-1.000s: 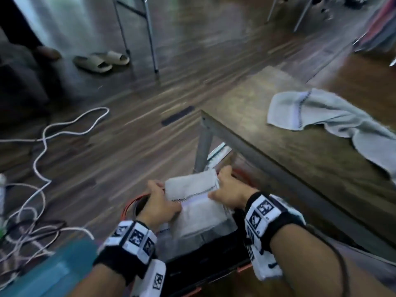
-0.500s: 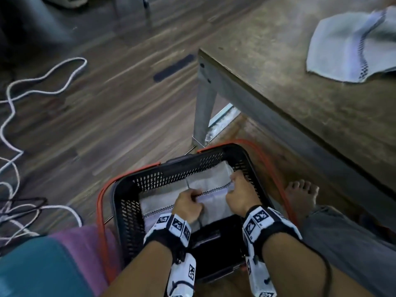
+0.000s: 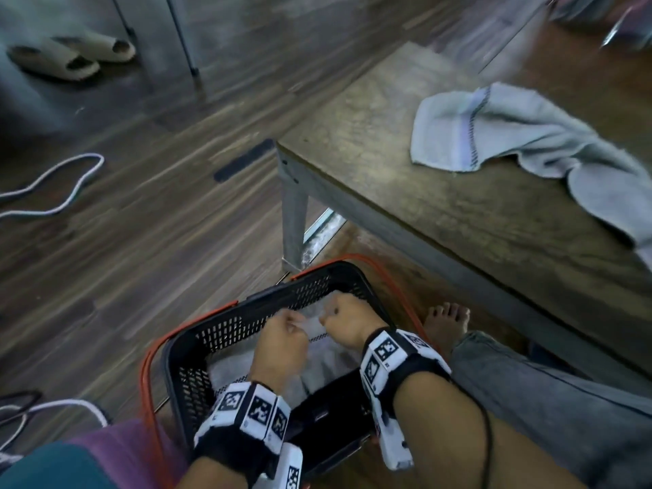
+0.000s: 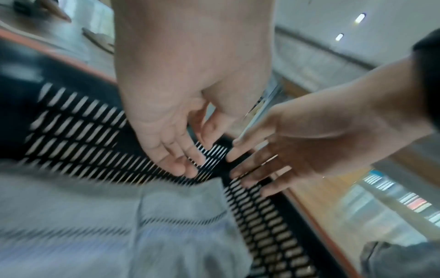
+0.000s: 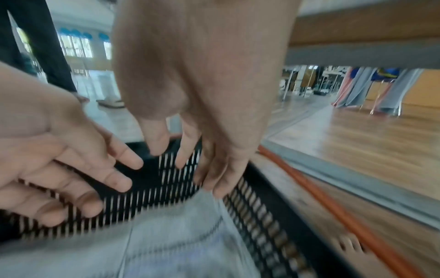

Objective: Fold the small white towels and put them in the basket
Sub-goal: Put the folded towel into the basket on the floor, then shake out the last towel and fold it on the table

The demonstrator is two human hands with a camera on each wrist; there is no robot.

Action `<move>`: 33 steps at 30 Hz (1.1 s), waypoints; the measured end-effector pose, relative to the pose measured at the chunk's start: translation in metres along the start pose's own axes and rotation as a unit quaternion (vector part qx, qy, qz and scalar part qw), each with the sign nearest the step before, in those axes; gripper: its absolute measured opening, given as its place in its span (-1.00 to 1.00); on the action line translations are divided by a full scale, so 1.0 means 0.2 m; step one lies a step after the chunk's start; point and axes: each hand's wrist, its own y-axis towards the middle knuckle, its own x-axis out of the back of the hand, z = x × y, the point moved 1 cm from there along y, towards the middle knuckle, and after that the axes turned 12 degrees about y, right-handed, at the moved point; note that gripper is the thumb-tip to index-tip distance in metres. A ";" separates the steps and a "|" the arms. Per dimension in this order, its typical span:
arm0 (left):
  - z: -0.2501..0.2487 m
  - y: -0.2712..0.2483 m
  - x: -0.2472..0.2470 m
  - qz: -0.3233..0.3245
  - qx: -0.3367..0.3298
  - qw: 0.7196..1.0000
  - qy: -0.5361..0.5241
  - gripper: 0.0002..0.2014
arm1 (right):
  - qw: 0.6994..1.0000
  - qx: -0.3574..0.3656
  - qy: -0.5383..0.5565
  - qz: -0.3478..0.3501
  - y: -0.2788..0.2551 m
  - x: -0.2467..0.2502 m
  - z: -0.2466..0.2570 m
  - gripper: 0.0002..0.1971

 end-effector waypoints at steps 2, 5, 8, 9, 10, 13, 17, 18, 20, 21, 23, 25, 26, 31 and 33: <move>-0.16 -0.05 0.10 -0.043 -0.044 0.998 -0.030 -0.68 | 1.000 0.016 -0.015 0.014 -0.08 0.11 0.13 -0.79; -0.43 -0.12 0.23 -0.110 -0.113 0.985 -0.068 -0.61 | 0.997 0.043 -0.048 0.050 -0.27 0.31 0.31 -0.75; -0.70 -0.15 0.30 -0.180 -0.199 0.963 -0.035 -0.64 | 0.991 0.078 -0.080 0.077 -0.50 0.55 0.44 -0.71; -0.79 -0.16 0.31 -0.196 -0.228 0.953 -0.025 -0.66 | 0.989 0.087 -0.087 0.077 -0.57 0.64 0.47 -0.75; -0.89 -0.16 0.30 -0.199 -0.254 0.946 -0.014 -0.70 | 0.989 0.097 -0.092 0.066 -0.63 0.73 0.49 -0.78; -1.15 -0.12 0.21 -0.131 -0.331 0.930 0.088 -0.79 | 0.986 0.118 -0.111 -0.027 -0.77 0.98 0.45 -0.75; -1.38 -0.04 0.05 -0.031 -0.360 0.868 0.340 -0.71 | 0.971 0.148 -0.122 -0.144 -0.84 1.23 0.28 -0.72; -1.41 -0.02 0.03 -0.022 -0.359 0.856 0.372 -0.69 | 0.971 0.151 -0.108 -0.154 -0.84 1.28 0.23 -0.72; -1.47 0.00 -0.01 -0.017 -0.340 0.839 0.424 -0.61 | 0.970 0.155 -0.084 -0.165 -0.85 1.35 0.13 -0.74; -1.49 0.00 -0.02 -0.019 -0.332 0.834 0.440 -0.62 | 0.970 0.157 -0.075 -0.169 -0.86 1.38 0.08 -0.75; -1.53 -0.03 -0.04 -0.044 -0.326 0.830 0.451 -0.78 | 0.969 0.160 -0.062 -0.175 -0.87 1.43 0.00 -0.77; -1.59 -0.07 -0.06 -0.071 -0.336 0.831 0.437 -0.89 | 0.969 0.160 -0.055 -0.178 -0.90 1.47 -0.07 -0.78; -1.62 -0.10 -0.07 -0.082 -0.345 0.841 0.408 -0.87 | 0.969 0.157 -0.053 -0.181 -0.91 1.49 -0.10 -0.78; -1.92 -0.41 -0.14 -0.045 -0.468 0.854 0.224 -0.84 | 0.965 0.152 -0.058 -0.208 -1.05 1.55 -0.24 -0.83; -2.05 -0.57 -0.16 -0.038 -0.500 0.852 0.151 -0.86 | 0.960 0.161 -0.054 -0.224 -1.13 1.57 -0.28 -0.88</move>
